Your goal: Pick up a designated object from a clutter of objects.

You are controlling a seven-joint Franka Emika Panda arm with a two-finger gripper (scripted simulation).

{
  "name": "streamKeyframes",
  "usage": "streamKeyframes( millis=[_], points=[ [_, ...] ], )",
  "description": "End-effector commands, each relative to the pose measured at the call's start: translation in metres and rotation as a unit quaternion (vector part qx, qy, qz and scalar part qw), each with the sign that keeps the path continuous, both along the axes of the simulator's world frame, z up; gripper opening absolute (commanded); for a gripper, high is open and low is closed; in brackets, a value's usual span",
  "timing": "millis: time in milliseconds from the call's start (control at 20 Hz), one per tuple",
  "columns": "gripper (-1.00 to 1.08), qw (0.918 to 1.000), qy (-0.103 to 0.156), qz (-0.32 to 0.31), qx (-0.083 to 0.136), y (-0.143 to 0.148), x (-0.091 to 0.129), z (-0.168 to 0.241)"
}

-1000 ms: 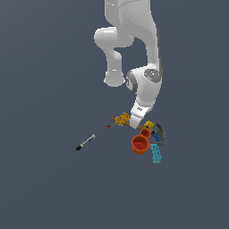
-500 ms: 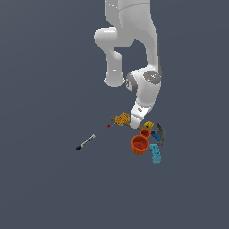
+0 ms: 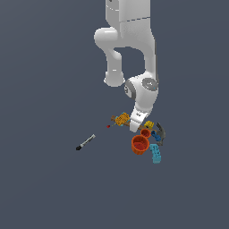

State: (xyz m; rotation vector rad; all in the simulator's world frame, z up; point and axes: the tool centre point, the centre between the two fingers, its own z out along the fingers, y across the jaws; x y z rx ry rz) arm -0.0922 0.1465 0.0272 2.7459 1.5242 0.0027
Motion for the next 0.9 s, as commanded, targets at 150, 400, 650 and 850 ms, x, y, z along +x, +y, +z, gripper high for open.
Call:
streamKeyframes(
  millis=[150,400,650,850],
  points=[
    [-1.0,1.0,0.001,0.001,0.0,0.0,-0.001,-0.0072],
    [-1.0,1.0,0.001,0.001,0.0,0.0,-0.001,-0.0072],
    [-1.0,1.0,-0.002,-0.001,0.0,-0.0012,0.0021,-0.0047],
    [-1.0,1.0,-0.002,-0.001,0.0,-0.001,0.0031,-0.0007]
  ],
)
